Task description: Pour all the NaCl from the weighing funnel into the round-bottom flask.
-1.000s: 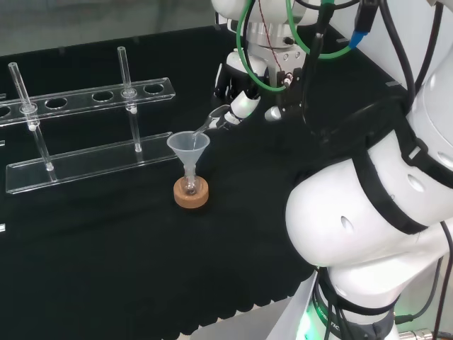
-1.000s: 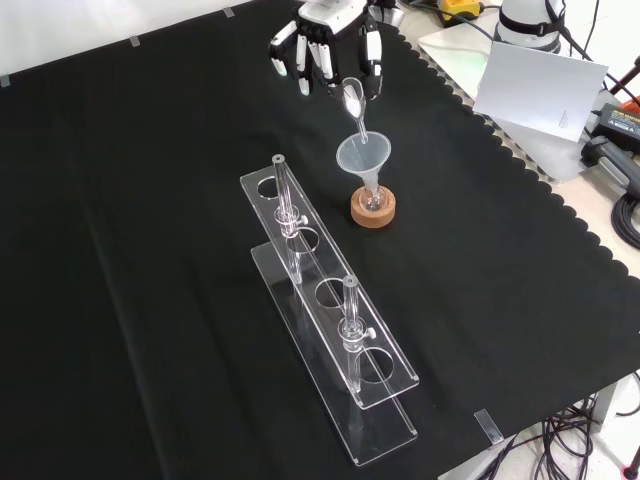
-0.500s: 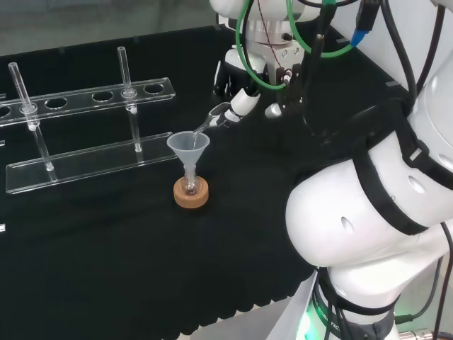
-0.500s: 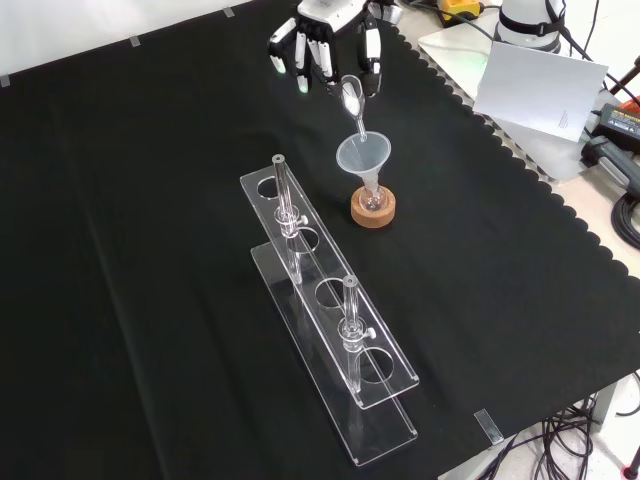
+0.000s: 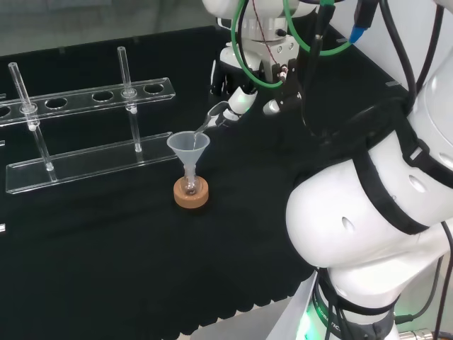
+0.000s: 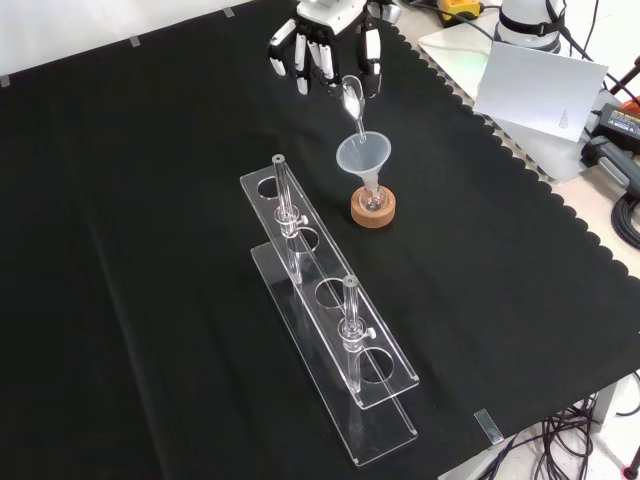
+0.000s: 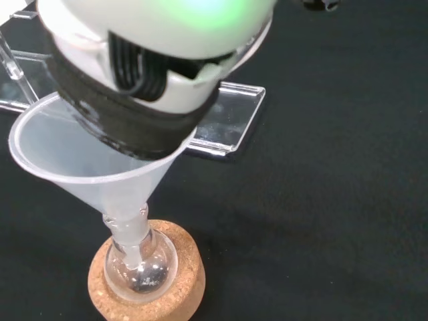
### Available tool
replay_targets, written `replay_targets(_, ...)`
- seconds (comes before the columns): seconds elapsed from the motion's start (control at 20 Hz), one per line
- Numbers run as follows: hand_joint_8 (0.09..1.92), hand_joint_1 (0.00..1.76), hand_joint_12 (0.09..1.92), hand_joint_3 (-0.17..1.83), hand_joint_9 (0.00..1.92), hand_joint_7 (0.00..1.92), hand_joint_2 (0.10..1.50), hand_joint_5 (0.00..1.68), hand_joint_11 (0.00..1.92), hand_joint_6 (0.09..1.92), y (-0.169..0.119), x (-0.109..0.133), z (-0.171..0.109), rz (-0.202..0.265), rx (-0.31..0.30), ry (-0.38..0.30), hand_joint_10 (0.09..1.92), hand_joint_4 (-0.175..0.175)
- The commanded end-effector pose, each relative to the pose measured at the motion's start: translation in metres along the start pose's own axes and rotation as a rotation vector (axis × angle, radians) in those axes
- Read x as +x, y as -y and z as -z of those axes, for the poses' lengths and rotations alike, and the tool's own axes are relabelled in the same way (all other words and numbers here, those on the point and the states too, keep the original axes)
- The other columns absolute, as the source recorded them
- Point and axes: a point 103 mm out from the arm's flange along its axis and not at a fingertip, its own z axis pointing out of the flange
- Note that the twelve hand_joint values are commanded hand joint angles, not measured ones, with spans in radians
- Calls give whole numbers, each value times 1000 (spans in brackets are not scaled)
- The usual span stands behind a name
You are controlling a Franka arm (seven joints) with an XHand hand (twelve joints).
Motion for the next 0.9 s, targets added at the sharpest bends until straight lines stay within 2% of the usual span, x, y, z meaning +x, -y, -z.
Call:
replay_targets(0.05,87,1161,1473,694,1040,1719,554,1606,0,87,-5,0,2,21,8,22,209,175)
replay_targets(0.9,87,1161,1470,700,1042,1722,551,1608,0,87,-5,-6,15,43,26,59,206,175)
